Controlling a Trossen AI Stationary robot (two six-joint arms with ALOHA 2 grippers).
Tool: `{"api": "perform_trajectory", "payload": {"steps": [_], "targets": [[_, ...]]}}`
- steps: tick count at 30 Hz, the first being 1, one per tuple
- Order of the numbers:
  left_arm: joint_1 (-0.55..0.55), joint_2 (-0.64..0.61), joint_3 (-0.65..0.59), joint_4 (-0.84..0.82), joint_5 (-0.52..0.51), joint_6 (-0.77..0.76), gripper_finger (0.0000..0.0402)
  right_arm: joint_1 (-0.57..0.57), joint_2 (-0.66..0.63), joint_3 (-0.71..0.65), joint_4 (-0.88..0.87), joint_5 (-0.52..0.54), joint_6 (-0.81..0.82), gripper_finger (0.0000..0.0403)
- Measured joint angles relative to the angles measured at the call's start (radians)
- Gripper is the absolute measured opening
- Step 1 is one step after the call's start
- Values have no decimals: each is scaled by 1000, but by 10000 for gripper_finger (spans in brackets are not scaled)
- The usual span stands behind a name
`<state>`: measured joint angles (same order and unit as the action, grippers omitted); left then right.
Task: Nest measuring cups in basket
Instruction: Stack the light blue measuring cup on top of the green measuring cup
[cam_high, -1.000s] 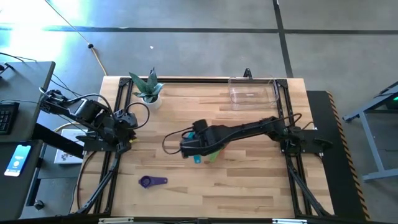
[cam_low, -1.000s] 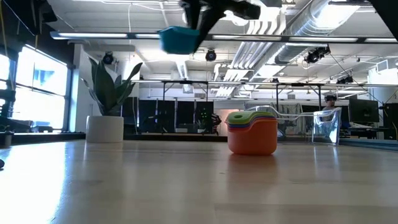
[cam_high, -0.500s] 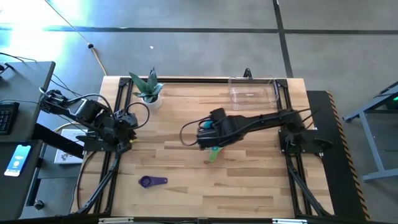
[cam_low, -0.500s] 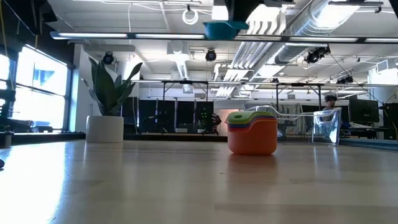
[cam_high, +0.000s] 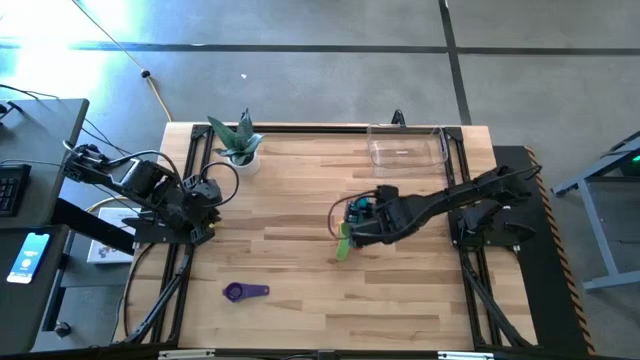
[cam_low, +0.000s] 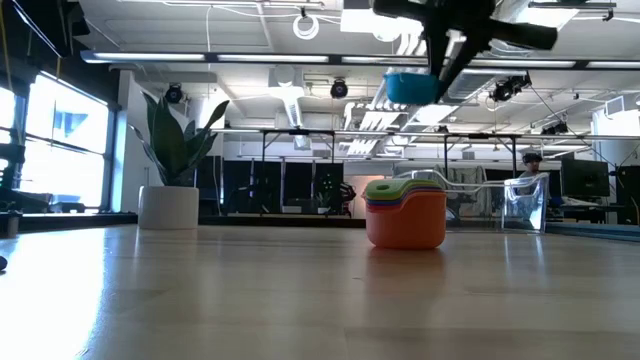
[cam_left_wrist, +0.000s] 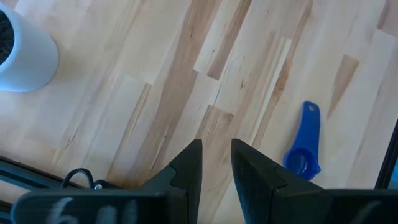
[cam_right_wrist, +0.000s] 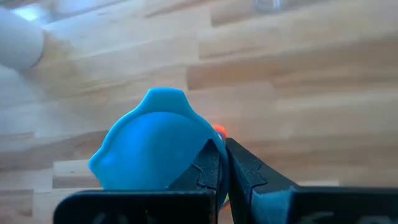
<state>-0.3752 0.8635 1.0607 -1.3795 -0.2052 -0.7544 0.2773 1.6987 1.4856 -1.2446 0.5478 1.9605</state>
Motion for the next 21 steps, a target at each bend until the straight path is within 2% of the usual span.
{"api": "perform_trajectory", "payload": {"steps": [7,15,21], "targets": [[0,0,0,1,0,-2,74,47,-3,-106,111,-3,180,0],[0,0,0,1,-15,-2,74,43,-3,-175,241,-9,196,0],[0,0,0,1,-15,-2,74,35,13,-223,334,-68,203,0]]}}
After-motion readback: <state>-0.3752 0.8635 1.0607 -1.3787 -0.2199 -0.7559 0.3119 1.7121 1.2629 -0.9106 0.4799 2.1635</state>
